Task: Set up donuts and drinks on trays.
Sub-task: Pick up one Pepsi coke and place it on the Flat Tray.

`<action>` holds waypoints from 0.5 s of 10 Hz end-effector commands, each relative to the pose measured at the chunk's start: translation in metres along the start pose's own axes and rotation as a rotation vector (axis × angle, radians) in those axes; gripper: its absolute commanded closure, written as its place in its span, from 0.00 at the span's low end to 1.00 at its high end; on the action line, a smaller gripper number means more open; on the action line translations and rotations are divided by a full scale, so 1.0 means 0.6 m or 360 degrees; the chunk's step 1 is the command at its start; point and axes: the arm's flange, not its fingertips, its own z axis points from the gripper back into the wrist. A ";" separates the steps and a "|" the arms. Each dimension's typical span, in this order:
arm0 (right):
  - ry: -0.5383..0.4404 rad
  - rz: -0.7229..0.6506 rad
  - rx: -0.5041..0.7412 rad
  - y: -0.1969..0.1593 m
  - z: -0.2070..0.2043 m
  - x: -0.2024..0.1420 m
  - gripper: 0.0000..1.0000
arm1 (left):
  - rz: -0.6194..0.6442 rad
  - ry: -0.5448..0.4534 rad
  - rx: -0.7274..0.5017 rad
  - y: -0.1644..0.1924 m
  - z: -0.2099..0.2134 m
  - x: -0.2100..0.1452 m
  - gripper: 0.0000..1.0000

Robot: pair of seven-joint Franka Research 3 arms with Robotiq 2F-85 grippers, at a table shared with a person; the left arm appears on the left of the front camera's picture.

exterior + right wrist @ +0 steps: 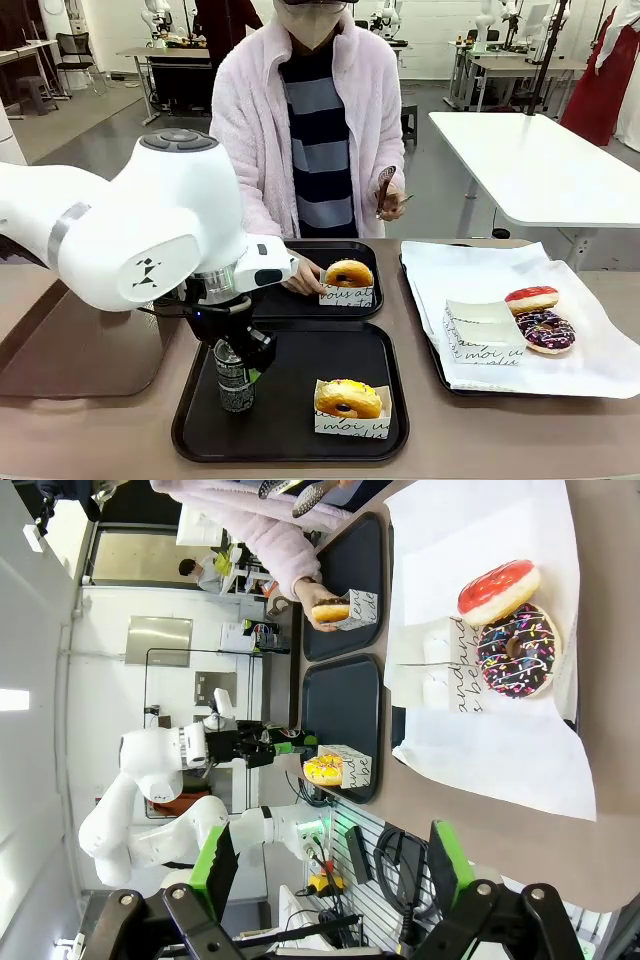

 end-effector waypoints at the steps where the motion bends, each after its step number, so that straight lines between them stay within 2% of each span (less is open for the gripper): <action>1: -0.0009 0.0021 0.0031 -0.001 0.001 0.001 0.00 | -0.0031 -0.0036 0.0046 -0.003 -0.010 0.009 0.42; 2: -0.0009 0.0021 0.0031 -0.001 0.001 0.001 0.00 | -0.0049 -0.0034 0.0055 -0.004 -0.018 0.009 0.42; 3: -0.0009 0.0021 0.0031 -0.001 0.001 0.001 0.00 | -0.0070 -0.0057 0.0044 -0.003 -0.020 0.008 0.15; 4: -0.0009 0.0021 0.0031 -0.001 0.001 0.001 0.00 | -0.0075 -0.0051 0.0045 -0.004 -0.019 0.006 0.00; 5: -0.0009 0.0021 0.0031 -0.001 0.001 0.001 0.00 | -0.0079 -0.0048 0.0039 -0.003 -0.015 0.006 0.00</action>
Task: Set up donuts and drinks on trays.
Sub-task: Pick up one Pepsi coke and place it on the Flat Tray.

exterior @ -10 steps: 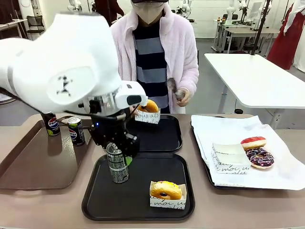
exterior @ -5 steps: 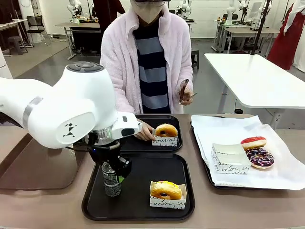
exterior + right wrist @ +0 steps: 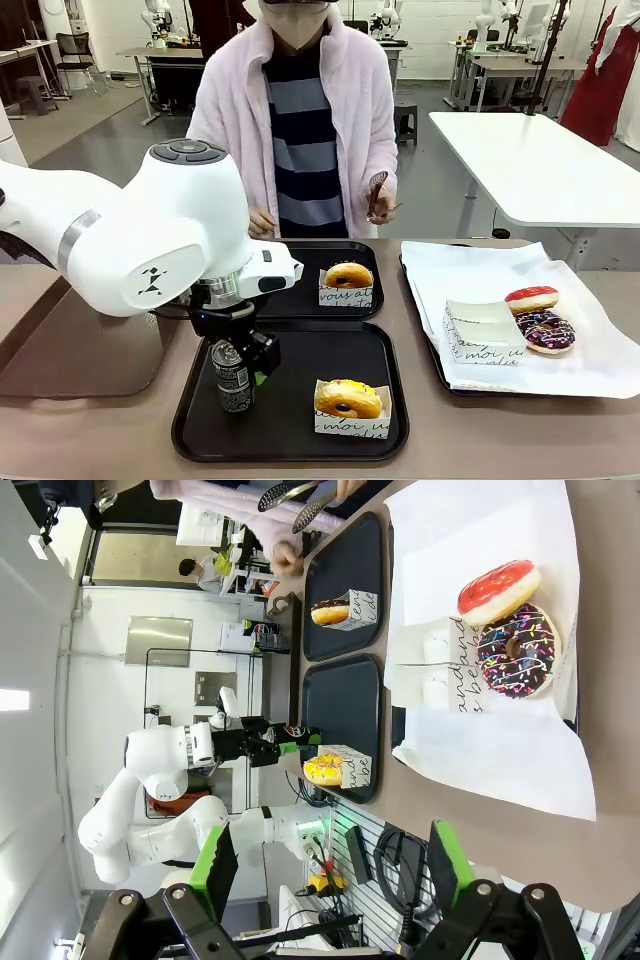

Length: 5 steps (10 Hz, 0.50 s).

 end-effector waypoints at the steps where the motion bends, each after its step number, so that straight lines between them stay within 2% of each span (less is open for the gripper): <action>1: -0.0009 0.0021 0.0031 -0.001 0.001 0.001 0.00 | -0.0015 -0.0029 -0.0002 0.002 0.001 -0.001 0.00; 3: -0.0009 0.0021 0.0031 -0.001 0.001 0.001 0.00 | 0.0012 -0.0033 -0.0024 0.008 0.019 -0.003 0.02; 5: -0.0009 0.0021 0.0031 -0.001 0.001 0.001 0.00 | 0.0119 -0.0004 0.0005 0.023 0.072 0.004 0.00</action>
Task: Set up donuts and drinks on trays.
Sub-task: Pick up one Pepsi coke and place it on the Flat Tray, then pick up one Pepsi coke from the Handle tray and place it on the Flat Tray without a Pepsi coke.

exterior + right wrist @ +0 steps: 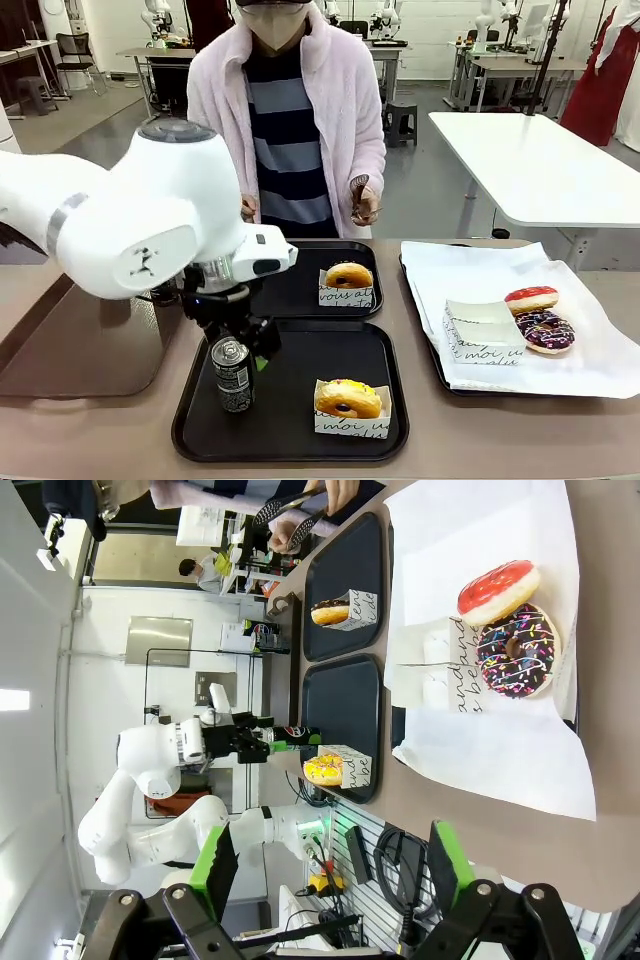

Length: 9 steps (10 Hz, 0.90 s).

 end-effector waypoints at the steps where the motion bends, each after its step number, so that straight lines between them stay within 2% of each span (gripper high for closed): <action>1: -0.0009 0.0021 0.0031 -0.001 0.001 0.001 0.00 | 0.0125 0.0081 -0.0015 0.013 0.067 0.001 0.00; 6: -0.0009 0.0021 0.0031 -0.001 0.001 0.001 0.00 | 0.0217 0.0025 -0.0051 0.047 0.221 -0.023 0.00; 7: -0.0009 0.0021 0.0031 -0.001 0.001 0.001 0.00 | 0.0244 0.0022 -0.0040 0.050 0.236 -0.030 0.00; 9: -0.0009 0.0021 0.0031 -0.001 0.001 0.001 0.00 | 0.0189 0.0033 -0.0028 0.043 0.216 -0.018 0.00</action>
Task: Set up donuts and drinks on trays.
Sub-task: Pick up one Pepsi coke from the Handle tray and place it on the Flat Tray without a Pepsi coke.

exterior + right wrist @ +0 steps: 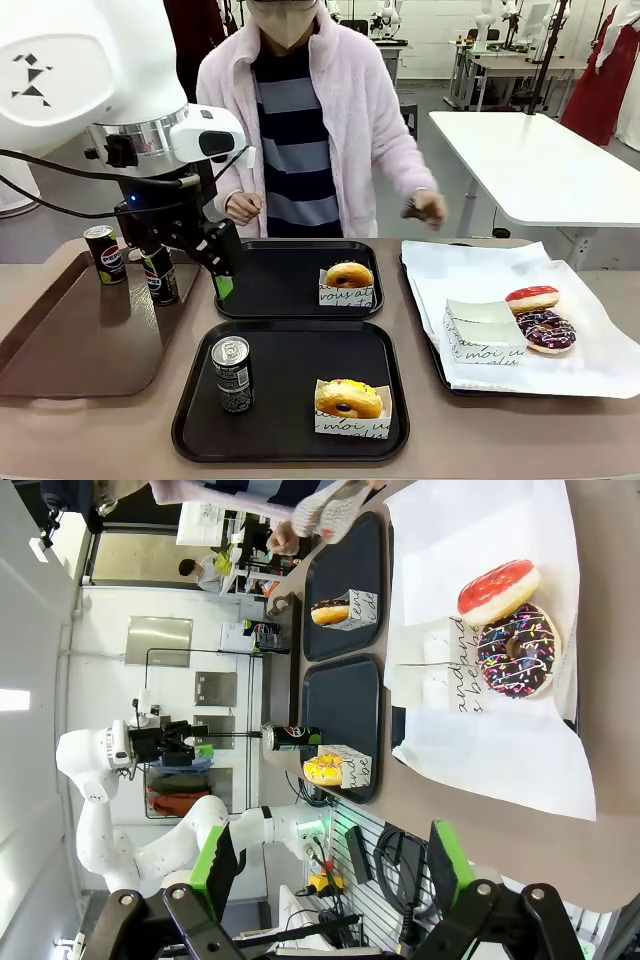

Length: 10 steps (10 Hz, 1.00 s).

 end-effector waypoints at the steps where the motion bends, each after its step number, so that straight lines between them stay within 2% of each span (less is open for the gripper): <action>1: -0.0009 0.0022 0.0031 -0.001 0.001 0.001 0.00 | -0.0008 0.0009 0.0000 -0.002 -0.014 0.007 0.00; 2: -0.0009 0.0022 0.0031 -0.001 0.001 0.001 0.00 | 0.0000 0.0000 0.0000 0.000 0.000 0.000 0.00; 3: -0.0009 0.0022 0.0031 -0.001 0.001 0.001 0.00 | 0.0025 -0.0095 0.0071 0.041 0.002 0.021 0.00; 4: -0.0009 0.0022 0.0031 -0.001 0.001 0.001 0.00 | 0.0102 -0.0084 0.0067 0.093 -0.004 0.055 0.00; 5: -0.0009 0.0022 0.0031 -0.001 0.001 0.001 0.00 | 0.0182 -0.0028 0.0104 0.143 -0.017 0.110 0.00; 7: -0.0009 0.0022 0.0031 -0.001 0.001 0.001 0.00 | 0.0509 0.0111 0.0167 0.238 -0.062 0.130 0.00; 8: -0.0009 0.0022 0.0031 -0.001 0.001 0.001 0.00 | 0.0552 0.0167 0.0213 0.270 -0.081 0.189 0.00; 10: -0.0009 0.0022 0.0031 -0.001 0.001 0.001 0.00 | 0.0717 0.0201 0.0158 0.303 -0.114 0.191 0.00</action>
